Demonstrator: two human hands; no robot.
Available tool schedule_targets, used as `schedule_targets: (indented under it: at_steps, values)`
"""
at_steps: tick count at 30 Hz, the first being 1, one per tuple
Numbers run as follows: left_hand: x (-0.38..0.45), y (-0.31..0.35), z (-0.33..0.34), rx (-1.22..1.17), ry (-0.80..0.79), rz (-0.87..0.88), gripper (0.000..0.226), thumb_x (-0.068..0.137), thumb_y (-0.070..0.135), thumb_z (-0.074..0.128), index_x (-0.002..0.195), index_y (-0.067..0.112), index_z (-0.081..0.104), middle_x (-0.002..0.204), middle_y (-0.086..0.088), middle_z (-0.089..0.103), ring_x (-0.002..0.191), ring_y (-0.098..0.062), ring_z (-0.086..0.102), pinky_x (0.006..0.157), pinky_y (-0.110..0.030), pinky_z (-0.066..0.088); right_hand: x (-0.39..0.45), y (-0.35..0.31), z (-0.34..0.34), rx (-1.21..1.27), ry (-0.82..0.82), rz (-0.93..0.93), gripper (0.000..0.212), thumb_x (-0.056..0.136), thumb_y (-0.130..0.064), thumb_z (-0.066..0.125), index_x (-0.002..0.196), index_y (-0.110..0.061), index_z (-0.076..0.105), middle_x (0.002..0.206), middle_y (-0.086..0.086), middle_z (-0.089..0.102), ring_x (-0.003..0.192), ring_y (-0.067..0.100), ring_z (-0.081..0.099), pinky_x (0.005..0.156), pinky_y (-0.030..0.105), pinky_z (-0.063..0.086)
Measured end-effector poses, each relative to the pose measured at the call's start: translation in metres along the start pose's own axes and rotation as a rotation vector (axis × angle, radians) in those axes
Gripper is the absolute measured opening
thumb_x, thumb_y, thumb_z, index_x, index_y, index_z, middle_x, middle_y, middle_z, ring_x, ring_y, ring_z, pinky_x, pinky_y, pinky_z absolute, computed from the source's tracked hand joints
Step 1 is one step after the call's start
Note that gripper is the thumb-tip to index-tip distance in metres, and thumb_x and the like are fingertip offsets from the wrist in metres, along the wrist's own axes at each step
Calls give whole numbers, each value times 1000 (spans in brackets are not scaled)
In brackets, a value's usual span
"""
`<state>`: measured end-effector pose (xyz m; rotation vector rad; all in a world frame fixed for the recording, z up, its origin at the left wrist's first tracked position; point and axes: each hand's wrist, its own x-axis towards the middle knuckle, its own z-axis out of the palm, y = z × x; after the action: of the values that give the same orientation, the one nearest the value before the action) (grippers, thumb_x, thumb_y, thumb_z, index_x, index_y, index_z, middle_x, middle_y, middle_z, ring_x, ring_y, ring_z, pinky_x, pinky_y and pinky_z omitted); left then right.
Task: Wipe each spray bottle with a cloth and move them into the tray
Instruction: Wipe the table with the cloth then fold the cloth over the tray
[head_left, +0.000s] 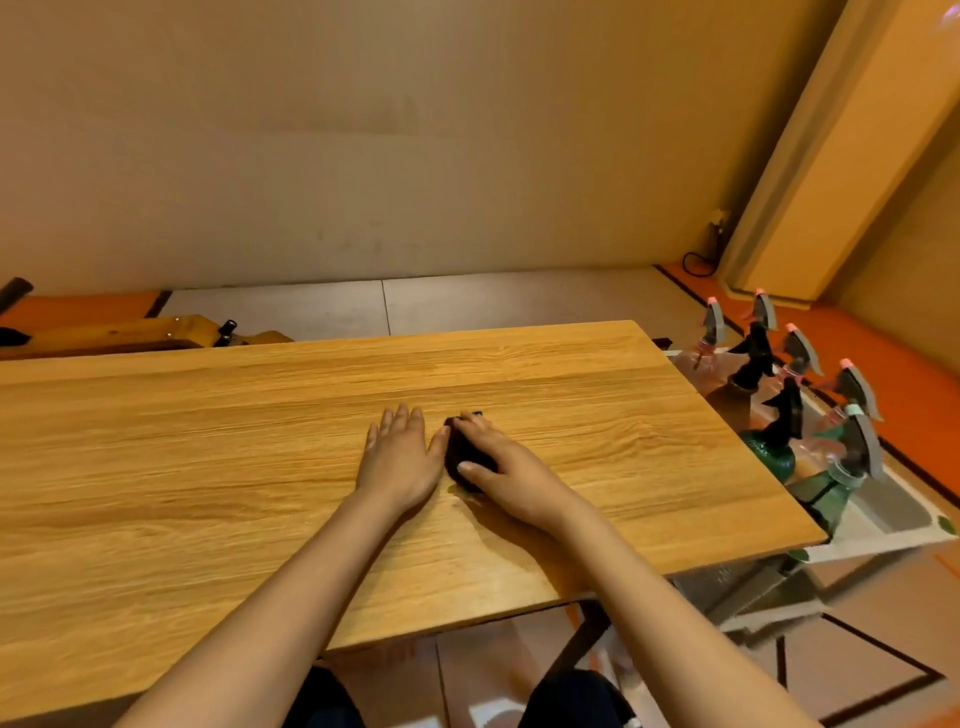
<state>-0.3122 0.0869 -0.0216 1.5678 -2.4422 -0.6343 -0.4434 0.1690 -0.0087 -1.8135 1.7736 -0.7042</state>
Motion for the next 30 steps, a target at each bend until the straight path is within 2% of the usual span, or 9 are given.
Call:
schedule_targets:
  at_steps: [4,9,11,14,17,19,25,27,30]
  values:
    - [18,22,5,-191,-5,59,54,102,37,39,147,10,33,155,-7,32,145,-21,19,117,-32,10,6,15,-35,232,333,280,42,92,-18,56,133,-15,49,139,1,47,128,12,41,96,15,30]
    - [27,32,0,-137,18,-13,33,92,31,59,122,17,63,122,-1,59,121,-22,45,98,-32,33,32,5,-26,49,85,398,35,82,-19,68,114,-5,64,111,12,66,104,25,59,87,33,46]
    - [27,35,-8,-301,-13,-129,20,88,21,67,105,12,70,107,-3,66,110,-23,56,87,-28,41,37,4,-23,79,79,450,26,79,-16,70,103,-6,68,101,10,69,95,23,62,78,30,47]
    - [23,52,-33,-478,-78,-254,3,85,9,70,84,11,69,85,0,65,95,-21,63,71,-19,38,38,-2,-39,260,54,568,10,79,-6,69,88,-9,67,87,7,67,81,16,59,63,20,40]
    - [16,77,-61,-599,-77,-299,17,87,4,66,74,15,63,78,4,62,85,-19,60,72,-23,40,33,-11,-71,381,50,543,25,80,2,64,70,-18,53,72,-1,55,67,10,51,52,13,36]
    - [16,99,-81,-706,-77,-342,18,88,4,64,74,15,63,80,3,61,83,-19,57,75,-30,46,27,-18,-99,432,81,484,30,80,5,62,71,-21,50,74,-2,54,73,12,52,54,9,37]
    - [19,193,-139,-1128,-62,-454,19,94,3,55,77,10,57,89,-10,60,82,-19,57,63,-27,49,4,-38,-201,498,210,312,27,81,-3,66,107,-12,66,98,-6,62,93,6,57,81,10,44]
    - [16,232,-154,-1193,-50,-430,18,94,2,55,78,10,57,92,-11,60,86,-21,58,64,-29,52,-6,-42,-242,454,309,279,23,80,-2,67,102,-9,70,93,-10,61,87,-2,55,75,1,39]
    - [11,284,-169,-1267,-3,-398,13,93,0,54,90,11,58,102,-15,61,97,-28,61,63,-31,55,-21,-43,-302,383,417,228,10,81,-5,67,87,-12,71,79,-14,60,78,-4,54,67,1,38]
